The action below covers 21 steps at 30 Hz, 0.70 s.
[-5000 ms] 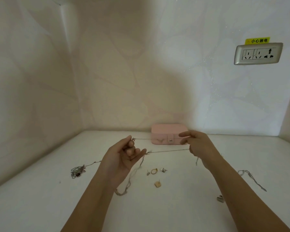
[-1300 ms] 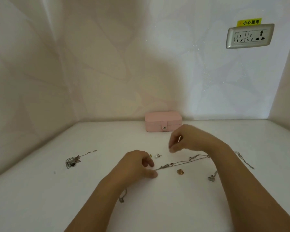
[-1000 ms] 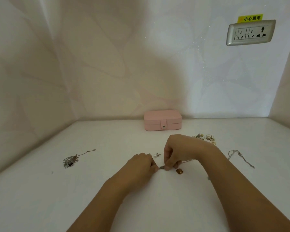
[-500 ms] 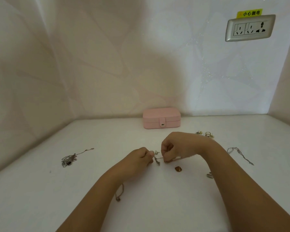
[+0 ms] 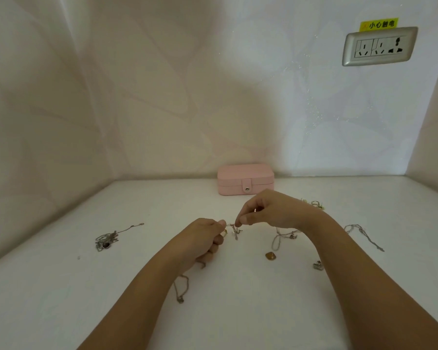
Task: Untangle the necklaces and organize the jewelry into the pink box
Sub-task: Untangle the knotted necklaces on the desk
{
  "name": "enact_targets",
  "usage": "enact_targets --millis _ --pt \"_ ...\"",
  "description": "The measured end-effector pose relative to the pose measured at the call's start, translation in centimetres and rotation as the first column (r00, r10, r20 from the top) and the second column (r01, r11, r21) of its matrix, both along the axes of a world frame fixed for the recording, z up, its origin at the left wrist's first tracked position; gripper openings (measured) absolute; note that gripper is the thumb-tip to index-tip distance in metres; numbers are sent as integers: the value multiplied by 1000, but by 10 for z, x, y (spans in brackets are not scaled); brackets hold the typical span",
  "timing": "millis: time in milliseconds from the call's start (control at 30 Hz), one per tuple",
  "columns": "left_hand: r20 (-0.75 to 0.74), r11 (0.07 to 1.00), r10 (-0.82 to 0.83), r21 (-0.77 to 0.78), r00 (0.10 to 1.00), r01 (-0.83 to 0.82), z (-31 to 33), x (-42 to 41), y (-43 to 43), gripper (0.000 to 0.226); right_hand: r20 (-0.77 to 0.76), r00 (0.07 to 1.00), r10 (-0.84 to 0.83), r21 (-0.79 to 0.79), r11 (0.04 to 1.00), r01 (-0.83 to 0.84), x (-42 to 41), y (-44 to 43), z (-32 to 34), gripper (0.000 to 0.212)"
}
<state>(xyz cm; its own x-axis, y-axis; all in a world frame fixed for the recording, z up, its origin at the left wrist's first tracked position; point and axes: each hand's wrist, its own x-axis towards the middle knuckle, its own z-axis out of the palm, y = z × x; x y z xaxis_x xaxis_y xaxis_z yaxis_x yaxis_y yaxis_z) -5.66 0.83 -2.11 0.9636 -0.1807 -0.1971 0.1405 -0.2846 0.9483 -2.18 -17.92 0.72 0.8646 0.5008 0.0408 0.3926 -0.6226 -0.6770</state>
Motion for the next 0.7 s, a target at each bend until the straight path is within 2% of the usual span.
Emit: enact_targets --millis 200,267,467,600,700 --pt "91 992 -57 118 994 47 1 -1 3 28 28 999 -32 67 997 30 -2 2 3 12" --pt "147 993 -66 108 987 50 1 -1 3 18 11 999 -48 78 996 47 -2 1 2 13" --pt "230 999 36 32 972 -44 0 4 5 11 -29 1000 -1 85 996 3 0 -2 3 10" --pt "280 996 94 -24 956 -91 2 6 5 8 -131 987 89 208 976 -60 -1 0 1 26" --pt "330 995 102 -20 938 -101 2 6 4 9 -160 981 109 252 965 -66 1 2 -2 25"
